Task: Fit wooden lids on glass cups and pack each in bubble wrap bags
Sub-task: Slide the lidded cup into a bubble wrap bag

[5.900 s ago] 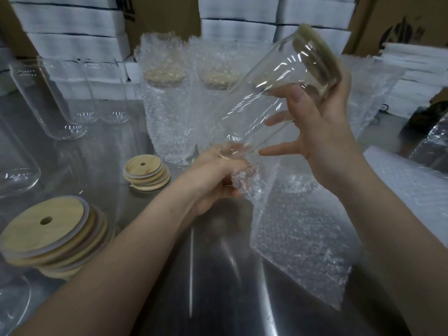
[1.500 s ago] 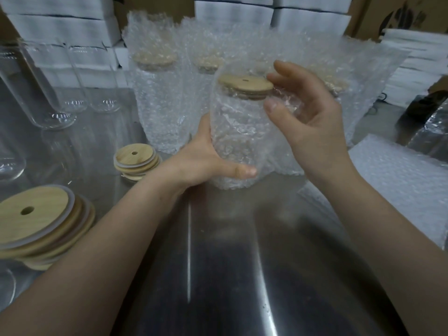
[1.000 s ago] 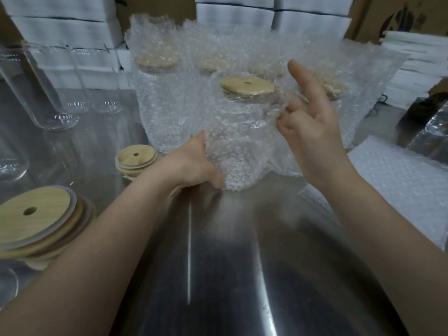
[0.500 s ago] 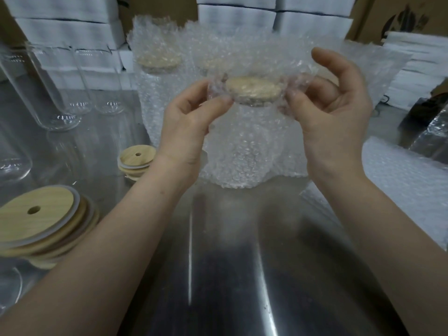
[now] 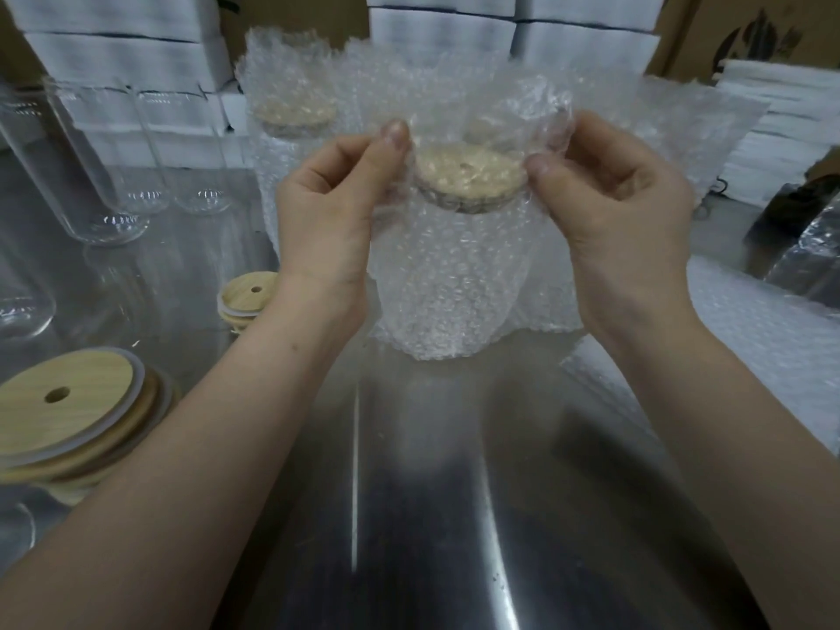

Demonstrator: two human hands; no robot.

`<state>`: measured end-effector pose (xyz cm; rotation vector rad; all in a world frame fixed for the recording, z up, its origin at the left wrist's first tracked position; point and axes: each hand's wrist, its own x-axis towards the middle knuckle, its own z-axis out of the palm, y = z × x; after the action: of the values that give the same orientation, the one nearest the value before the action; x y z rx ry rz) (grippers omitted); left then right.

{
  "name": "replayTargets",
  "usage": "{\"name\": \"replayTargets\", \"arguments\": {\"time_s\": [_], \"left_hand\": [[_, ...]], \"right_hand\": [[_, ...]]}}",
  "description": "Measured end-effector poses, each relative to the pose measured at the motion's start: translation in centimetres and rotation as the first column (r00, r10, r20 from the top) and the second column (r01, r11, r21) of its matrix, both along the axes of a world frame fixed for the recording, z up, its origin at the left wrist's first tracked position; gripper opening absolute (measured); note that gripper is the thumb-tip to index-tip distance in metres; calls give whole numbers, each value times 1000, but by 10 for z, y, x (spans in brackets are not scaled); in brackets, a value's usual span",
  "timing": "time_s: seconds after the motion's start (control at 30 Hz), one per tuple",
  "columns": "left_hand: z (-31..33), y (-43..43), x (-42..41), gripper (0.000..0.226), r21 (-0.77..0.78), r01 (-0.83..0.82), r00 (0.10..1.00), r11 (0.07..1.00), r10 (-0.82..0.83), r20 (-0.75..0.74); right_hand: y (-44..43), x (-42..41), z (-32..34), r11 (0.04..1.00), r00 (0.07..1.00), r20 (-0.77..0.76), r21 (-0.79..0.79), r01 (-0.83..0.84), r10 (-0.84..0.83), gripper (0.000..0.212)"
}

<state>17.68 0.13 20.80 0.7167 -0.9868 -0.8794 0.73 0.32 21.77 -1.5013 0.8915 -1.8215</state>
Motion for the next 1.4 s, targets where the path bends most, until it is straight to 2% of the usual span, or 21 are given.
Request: {"name": "replayTargets", "arguments": {"time_s": [0.07,0.13,0.2,0.27,0.3,0.33,0.4,0.43,0.57,0.7,0.87,1.0,1.17,1.3,1.4], "left_hand": [[1,-1,1,26,-16,-12,999,1000,11,-30],[2,-2,1,28,-29,14,998,999,-15,-61],[2,-1,1,46,-19,65,996,998,-66,-53],[-2,-1,4,63,-24,108,994,994,-107,34],[-4,-2,5,54,-40,135,987,990,-131,95],[-7,-2,6,35,-52,151,980,987,-142,142],[-10,-4,8,5,-50,174,979,983,-167,113],[-11,-4,9,4,-43,188,981,981,-185,67],[-9,-6,8,16,-8,210,976,978,-210,-61],[-8,-11,9,30,9,193,976,981,-191,-100],[-10,-15,11,28,-21,296,941,955,-296,-166],[-12,-17,13,40,-75,392,901,917,-399,-167],[-17,-19,13,33,-91,426,872,900,-436,-223],[-22,-19,13,41,-88,443,859,892,-450,-243],[-23,-18,11,39,-77,427,858,901,-431,-279]], "right_hand": [[-1,0,-1,1000,999,-31,-6,10,-10,19],[-1,1,-1,1000,999,-40,-23,21,-22,8],[-1,2,-1,998,998,-57,-51,28,-31,11],[-1,2,-2,997,997,-74,-74,30,-36,14],[-1,2,-3,996,997,-75,-80,31,-37,15],[-1,2,-4,996,997,-69,-82,33,-39,16],[-2,1,-4,996,997,-55,-84,43,-48,18],[-2,1,-4,995,997,-54,-87,47,-52,19],[-1,5,-4,990,995,-74,-128,51,-61,25],[-5,5,-5,987,996,-51,-148,59,-67,29],[-11,5,-8,990,999,-15,-140,36,-38,28],[-13,4,-11,992,1000,2,-121,24,-24,30],[-13,4,-13,995,1000,12,-102,8,-6,34],[-13,5,-15,995,999,-7,-87,46,-46,30],[-12,6,-16,995,998,-12,-81,63,-65,28]]}}
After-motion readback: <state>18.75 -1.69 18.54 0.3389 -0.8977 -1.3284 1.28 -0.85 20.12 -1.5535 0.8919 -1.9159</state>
